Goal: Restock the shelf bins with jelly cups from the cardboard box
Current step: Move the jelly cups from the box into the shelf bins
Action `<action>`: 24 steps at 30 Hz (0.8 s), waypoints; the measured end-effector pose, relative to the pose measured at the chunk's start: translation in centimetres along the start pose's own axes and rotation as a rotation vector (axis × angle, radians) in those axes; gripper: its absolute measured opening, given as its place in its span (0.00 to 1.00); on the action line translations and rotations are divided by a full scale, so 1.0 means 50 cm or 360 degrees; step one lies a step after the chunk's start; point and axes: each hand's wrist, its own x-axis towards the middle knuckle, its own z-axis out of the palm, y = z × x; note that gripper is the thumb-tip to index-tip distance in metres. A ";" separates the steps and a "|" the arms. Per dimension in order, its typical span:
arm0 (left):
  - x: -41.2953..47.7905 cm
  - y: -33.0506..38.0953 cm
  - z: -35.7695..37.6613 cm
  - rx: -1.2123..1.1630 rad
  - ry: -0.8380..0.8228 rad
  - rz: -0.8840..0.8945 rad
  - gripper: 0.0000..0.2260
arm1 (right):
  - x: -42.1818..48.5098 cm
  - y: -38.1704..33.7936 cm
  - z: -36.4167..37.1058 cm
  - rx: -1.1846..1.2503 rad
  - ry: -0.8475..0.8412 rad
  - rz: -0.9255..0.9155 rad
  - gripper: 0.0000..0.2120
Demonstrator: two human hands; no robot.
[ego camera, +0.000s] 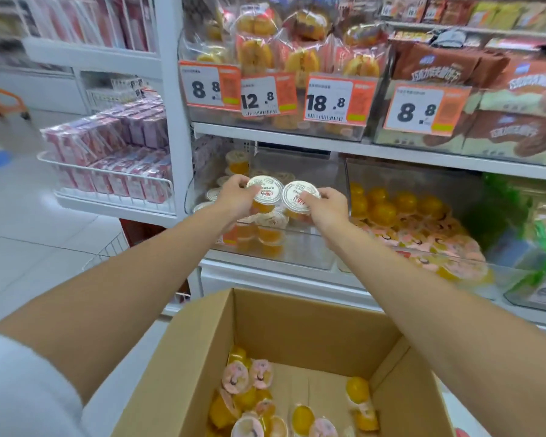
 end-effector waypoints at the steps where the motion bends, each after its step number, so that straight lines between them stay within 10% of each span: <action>1: 0.029 0.002 0.000 0.0003 0.0029 0.0000 0.07 | 0.023 -0.007 0.020 -0.0013 0.0019 -0.0001 0.09; 5: 0.158 0.004 0.017 0.0270 0.0181 0.0043 0.17 | 0.128 -0.014 0.088 0.0037 0.0119 0.0084 0.09; 13: 0.364 -0.011 0.063 0.2021 0.0514 0.0701 0.20 | 0.326 0.038 0.147 -0.0203 0.0085 -0.0002 0.19; 18: 0.396 -0.051 0.030 0.1590 0.0632 0.1001 0.18 | 0.323 0.075 0.154 -0.0024 0.0271 -0.0185 0.23; 24: 0.411 -0.072 0.035 0.1956 0.0275 0.0927 0.33 | 0.332 0.095 0.157 -0.0325 0.0249 -0.0513 0.13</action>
